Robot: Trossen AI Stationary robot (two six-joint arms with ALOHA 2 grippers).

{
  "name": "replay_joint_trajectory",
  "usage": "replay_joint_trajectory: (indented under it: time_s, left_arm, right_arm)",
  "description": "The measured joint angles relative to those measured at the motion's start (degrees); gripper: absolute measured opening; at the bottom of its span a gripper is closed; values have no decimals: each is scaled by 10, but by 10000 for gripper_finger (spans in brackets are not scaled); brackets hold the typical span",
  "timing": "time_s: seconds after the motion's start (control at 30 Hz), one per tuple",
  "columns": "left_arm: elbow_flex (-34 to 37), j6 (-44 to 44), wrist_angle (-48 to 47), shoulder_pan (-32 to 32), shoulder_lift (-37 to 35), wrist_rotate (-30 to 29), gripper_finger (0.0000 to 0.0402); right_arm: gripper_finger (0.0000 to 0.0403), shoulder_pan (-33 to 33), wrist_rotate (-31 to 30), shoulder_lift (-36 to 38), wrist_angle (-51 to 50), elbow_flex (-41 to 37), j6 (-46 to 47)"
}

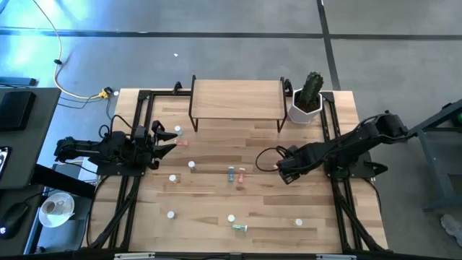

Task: Pick and place medicine bottles onto shelf by color
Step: Put the top right green pill bottle on the shelf

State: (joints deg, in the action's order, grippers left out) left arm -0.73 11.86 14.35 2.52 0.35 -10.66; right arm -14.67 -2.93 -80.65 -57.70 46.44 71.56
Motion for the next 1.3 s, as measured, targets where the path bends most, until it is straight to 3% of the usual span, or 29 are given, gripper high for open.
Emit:
replay_joint_trajectory:
  time_s: [0.27, 0.53, 0.87, 1.07, 1.3]
  left_arm:
    - [0, 0, 0, 0, 0, 0, 195]
    - [0, 0, 0, 0, 0, 0, 195]
    - [0, 0, 0, 0, 0, 0, 195]
    - [0, -19, -15, 0, 0, 0, 195]
    - [0, -38, -54, 0, 0, -10, 195]
  right_arm:
    - [94, 0, 3, 1, 15, 0, -11]
    - [105, 0, 32, 1, 15, 24, -11]
    - [100, 5, -15, 1, -15, 136, -46]
    - [102, 45, -62, 1, -35, 221, -106]
    - [103, 141, -78, 1, -42, 306, -219]
